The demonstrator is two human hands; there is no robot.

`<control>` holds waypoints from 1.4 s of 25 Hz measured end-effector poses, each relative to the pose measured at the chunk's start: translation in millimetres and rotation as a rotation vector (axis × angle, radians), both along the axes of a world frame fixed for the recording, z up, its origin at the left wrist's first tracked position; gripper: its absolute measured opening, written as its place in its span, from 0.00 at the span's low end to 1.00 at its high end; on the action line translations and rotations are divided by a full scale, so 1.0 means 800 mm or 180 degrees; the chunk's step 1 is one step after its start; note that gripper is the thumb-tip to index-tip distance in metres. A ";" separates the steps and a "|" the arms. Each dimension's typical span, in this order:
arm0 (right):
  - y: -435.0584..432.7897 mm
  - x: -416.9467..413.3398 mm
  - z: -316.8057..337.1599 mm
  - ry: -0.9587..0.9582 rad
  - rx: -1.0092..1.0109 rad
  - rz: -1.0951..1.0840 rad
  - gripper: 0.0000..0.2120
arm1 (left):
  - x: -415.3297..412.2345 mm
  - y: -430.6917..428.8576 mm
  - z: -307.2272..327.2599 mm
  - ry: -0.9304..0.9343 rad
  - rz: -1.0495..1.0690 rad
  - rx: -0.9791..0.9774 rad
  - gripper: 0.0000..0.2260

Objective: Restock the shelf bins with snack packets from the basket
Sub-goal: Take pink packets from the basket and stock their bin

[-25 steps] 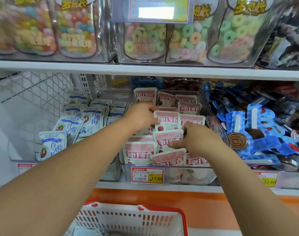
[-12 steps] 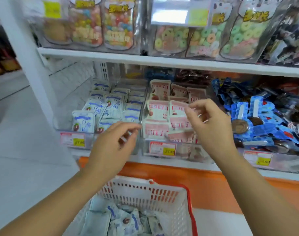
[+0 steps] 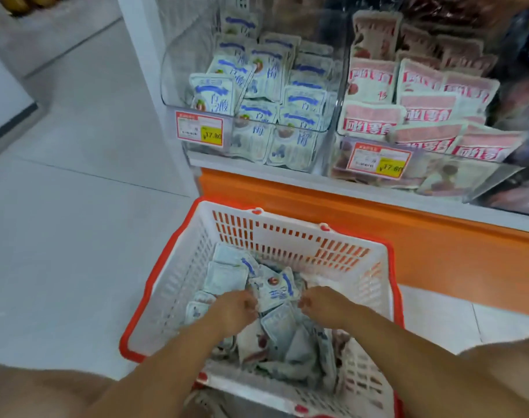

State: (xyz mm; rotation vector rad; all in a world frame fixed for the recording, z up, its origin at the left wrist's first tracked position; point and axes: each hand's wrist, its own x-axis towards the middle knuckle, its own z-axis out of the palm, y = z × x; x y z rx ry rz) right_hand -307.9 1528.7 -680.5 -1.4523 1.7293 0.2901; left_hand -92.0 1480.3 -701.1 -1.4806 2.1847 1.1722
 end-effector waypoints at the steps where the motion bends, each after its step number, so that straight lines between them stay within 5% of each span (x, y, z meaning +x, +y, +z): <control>1: 0.005 0.009 -0.017 -0.0103 0.0073 -0.0203 0.12 | 0.002 0.002 -0.015 -0.0133 -0.0065 -0.0040 0.15; 4: 0.015 0.034 -0.050 -0.0281 0.0067 -0.0388 0.13 | 0.012 0.005 -0.048 -0.0603 -0.0066 -0.0059 0.25; 8: 0.002 0.037 -0.055 -0.0340 0.0090 -0.0629 0.15 | 0.017 -0.007 -0.059 -0.0493 0.0386 0.0024 0.11; 10: -0.005 0.032 -0.050 -0.0378 0.0005 -0.0884 0.15 | 0.019 -0.012 -0.055 -0.0308 0.0658 0.0022 0.14; 16: -0.010 0.040 -0.023 -0.2061 0.0234 -0.1884 0.24 | 0.015 -0.030 0.031 0.1282 0.1693 0.0657 0.10; 20: -0.005 0.047 0.019 -0.2746 -0.0569 -0.2395 0.11 | 0.010 -0.012 0.082 0.1962 0.2754 0.0825 0.10; 23: 0.010 0.057 0.049 -0.2342 -0.1751 -0.2449 0.02 | -0.004 0.005 0.103 0.2423 0.3221 0.1233 0.11; 26: 0.032 0.067 0.075 -0.1415 -0.2533 -0.1312 0.05 | -0.024 0.026 0.127 0.3108 0.2992 0.2345 0.16; 30: 0.049 0.062 0.113 -0.2146 -0.2091 -0.1794 0.09 | -0.024 0.032 0.131 0.3364 0.3168 0.2901 0.19; 35: 0.051 0.029 0.132 -0.2155 -0.2014 -0.2521 0.07 | -0.032 0.036 0.141 0.3413 0.2778 0.3096 0.15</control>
